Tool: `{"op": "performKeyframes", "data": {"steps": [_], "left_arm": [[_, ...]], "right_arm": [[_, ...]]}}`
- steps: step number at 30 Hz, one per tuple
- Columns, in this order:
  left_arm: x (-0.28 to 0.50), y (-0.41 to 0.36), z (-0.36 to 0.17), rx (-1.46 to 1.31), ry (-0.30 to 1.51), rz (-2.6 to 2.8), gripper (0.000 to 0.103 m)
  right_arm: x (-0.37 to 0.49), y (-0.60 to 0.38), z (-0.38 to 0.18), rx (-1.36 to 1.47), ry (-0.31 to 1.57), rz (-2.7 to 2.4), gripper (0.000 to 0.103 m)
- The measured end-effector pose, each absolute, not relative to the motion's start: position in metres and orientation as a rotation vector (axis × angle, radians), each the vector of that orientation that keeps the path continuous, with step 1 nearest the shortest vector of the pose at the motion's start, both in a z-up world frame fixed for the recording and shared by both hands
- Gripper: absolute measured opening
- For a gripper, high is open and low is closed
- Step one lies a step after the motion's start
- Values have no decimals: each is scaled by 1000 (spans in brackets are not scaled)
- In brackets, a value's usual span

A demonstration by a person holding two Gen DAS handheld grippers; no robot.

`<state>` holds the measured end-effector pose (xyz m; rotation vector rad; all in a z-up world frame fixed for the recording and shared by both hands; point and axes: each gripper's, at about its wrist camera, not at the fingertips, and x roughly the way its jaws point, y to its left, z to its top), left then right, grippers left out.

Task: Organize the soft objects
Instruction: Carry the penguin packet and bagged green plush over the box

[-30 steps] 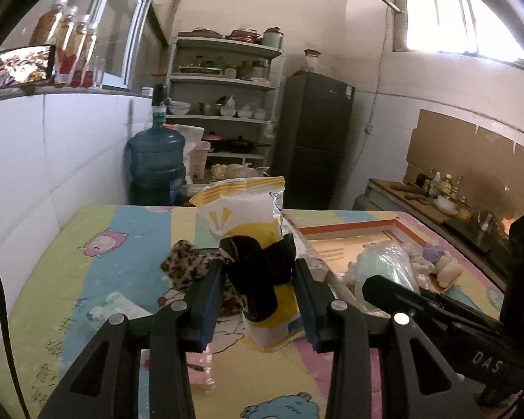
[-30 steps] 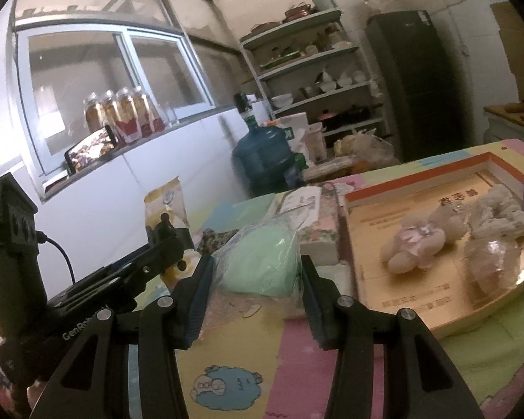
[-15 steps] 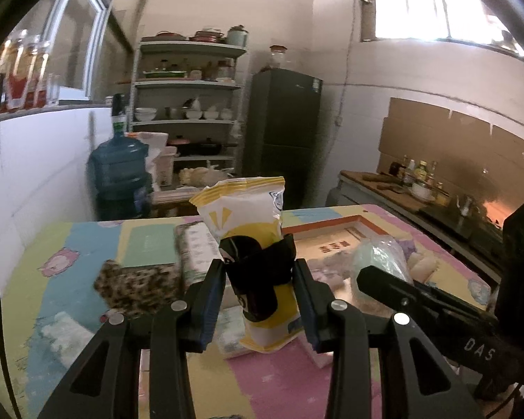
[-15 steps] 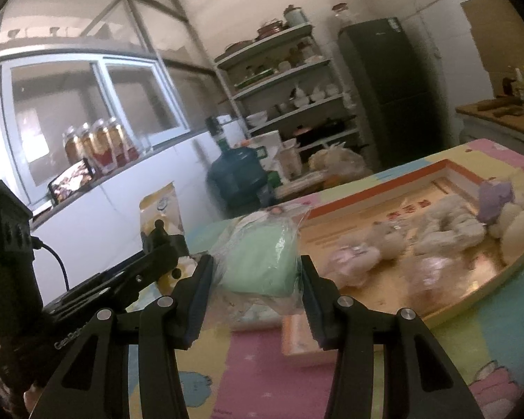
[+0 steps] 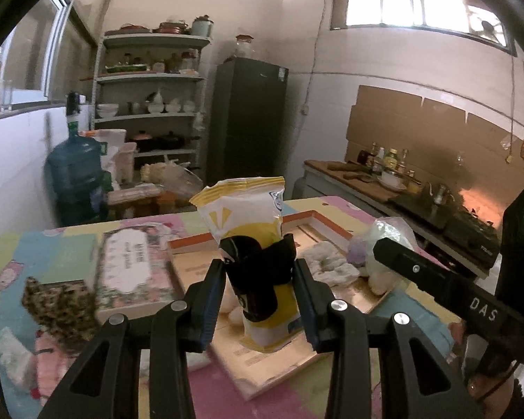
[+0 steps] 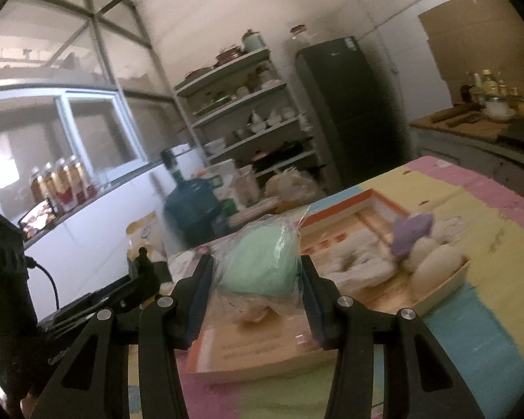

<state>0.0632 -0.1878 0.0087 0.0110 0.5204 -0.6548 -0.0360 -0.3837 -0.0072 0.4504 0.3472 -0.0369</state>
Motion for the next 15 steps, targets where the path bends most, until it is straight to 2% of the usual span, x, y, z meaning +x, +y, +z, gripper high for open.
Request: {"op": "performKeyframes", "data": {"steps": [15], "left_arm": [[73, -244, -19, 68, 615, -701, 40]], "right_arm": [[-34, -444, -31, 502, 379, -108, 50]]}}
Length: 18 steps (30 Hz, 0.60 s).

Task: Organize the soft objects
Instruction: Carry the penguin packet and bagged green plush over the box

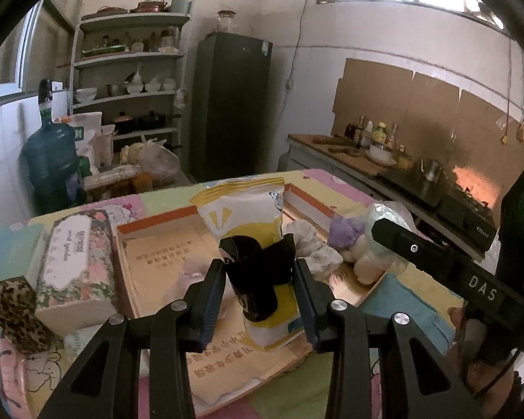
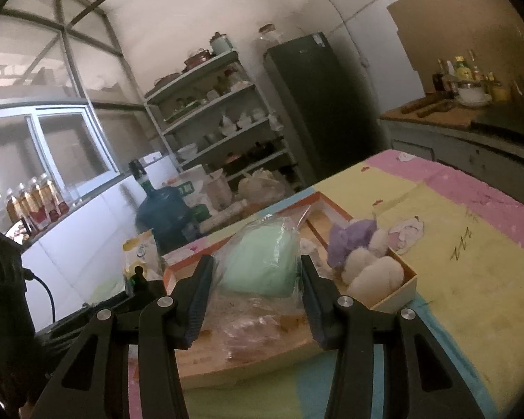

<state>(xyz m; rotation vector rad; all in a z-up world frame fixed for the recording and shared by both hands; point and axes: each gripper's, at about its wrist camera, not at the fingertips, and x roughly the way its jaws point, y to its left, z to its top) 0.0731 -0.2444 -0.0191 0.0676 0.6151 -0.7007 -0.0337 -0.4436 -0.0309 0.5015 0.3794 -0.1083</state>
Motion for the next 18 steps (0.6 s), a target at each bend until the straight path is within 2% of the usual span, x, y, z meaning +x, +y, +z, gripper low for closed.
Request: {"op": "performKeyframes", "data": {"steps": [18], "left_arm": [[82, -258, -41, 94, 682, -684, 40]], "right_arm": [[-18, -442, -51, 521, 433, -92, 50]]}}
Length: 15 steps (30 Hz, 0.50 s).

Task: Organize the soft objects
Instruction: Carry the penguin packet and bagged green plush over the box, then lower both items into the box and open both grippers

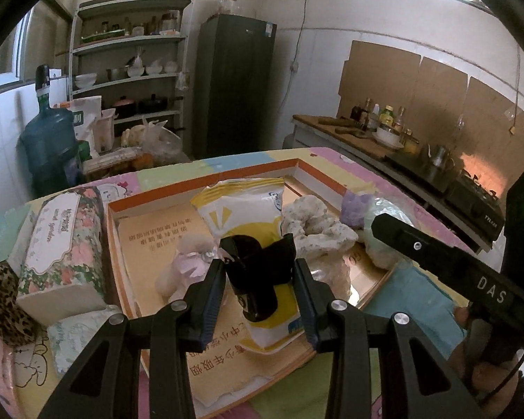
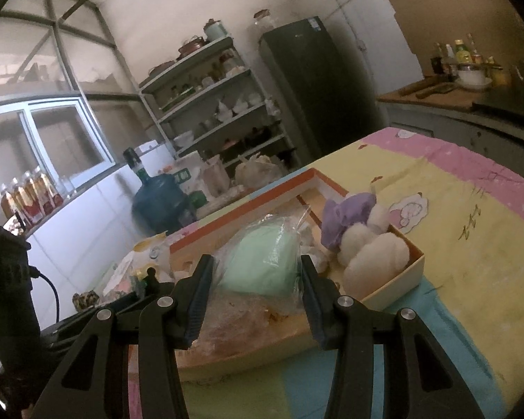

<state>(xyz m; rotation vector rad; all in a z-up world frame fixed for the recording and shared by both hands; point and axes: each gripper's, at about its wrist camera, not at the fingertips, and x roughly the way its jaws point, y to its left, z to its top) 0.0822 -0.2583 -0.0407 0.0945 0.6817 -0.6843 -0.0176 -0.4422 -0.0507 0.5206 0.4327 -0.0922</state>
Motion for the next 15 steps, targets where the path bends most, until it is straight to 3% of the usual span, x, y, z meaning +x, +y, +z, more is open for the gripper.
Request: {"op": "performKeyframes", "data": {"steps": [15], "left_arm": [[92, -262, -58, 90, 735, -687, 41]], "right_arm": [[-5, -438, -63, 512, 487, -88, 50]]}}
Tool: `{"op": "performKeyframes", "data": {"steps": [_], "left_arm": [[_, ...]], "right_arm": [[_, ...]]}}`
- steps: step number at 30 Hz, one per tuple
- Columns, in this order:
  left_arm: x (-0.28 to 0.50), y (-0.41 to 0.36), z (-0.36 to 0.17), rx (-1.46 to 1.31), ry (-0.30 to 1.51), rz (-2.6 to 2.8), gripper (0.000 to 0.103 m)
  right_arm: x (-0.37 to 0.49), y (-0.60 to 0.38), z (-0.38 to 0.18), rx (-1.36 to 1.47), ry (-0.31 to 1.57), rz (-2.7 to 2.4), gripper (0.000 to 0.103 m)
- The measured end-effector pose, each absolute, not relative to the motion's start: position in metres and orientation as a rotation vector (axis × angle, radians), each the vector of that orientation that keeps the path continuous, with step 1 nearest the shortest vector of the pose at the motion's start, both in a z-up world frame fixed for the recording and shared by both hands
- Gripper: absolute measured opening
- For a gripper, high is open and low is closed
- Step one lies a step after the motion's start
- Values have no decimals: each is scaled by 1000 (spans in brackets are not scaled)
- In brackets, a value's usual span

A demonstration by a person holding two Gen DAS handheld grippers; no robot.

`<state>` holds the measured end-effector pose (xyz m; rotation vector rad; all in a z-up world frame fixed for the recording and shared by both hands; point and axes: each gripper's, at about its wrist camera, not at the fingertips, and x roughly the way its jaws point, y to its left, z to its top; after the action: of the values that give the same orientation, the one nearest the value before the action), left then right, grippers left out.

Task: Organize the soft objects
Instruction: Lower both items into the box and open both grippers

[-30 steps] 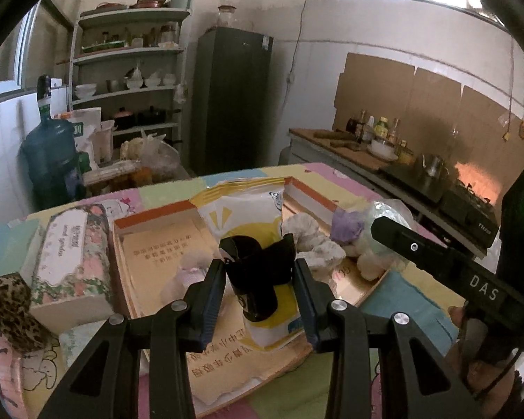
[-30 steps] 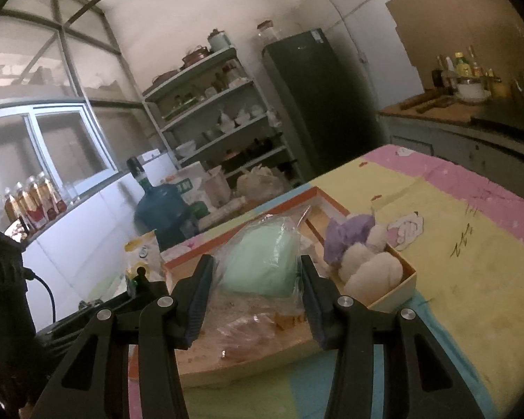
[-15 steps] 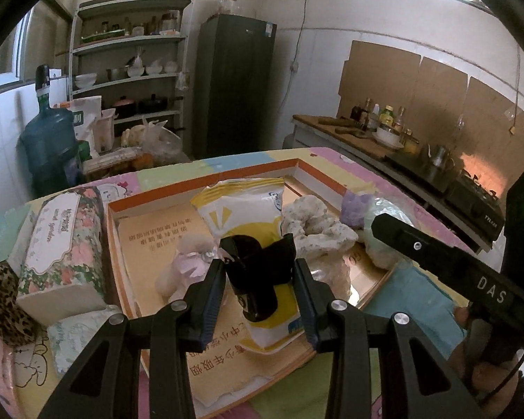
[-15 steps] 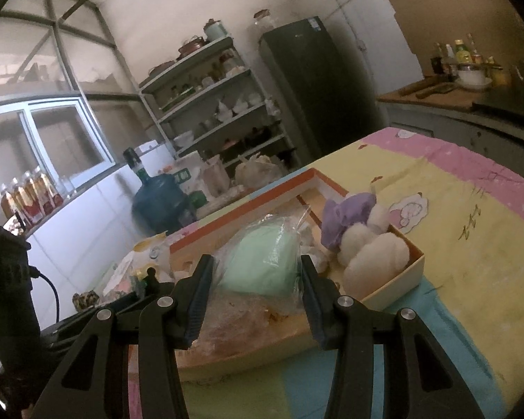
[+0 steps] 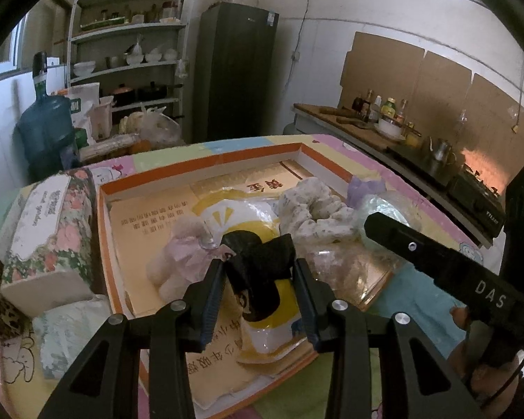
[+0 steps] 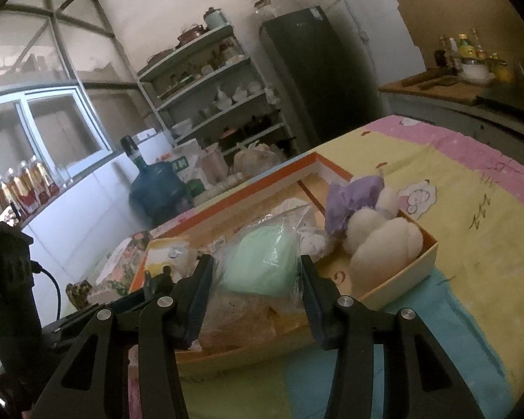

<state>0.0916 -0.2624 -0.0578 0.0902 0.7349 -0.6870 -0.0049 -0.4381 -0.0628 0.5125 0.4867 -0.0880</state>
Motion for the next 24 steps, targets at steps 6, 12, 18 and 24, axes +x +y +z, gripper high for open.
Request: {"op": "performKeyframes", "data": {"steps": [6, 12, 18, 24], "left_arm": [[93, -262, -62, 80, 747, -687, 43], [95, -259, -64, 50, 759, -684, 49], [95, -256, -60, 13, 755, -688, 57], [92, -249, -50, -12, 717, -670, 60]], "right_arm": [[-1, -439, -67, 517, 502, -87, 50], [-1, -440, -68, 521, 501, -86, 50], [2, -441, -68, 535, 501, -78, 51], [3, -441, -69, 541, 507, -95, 62]]}}
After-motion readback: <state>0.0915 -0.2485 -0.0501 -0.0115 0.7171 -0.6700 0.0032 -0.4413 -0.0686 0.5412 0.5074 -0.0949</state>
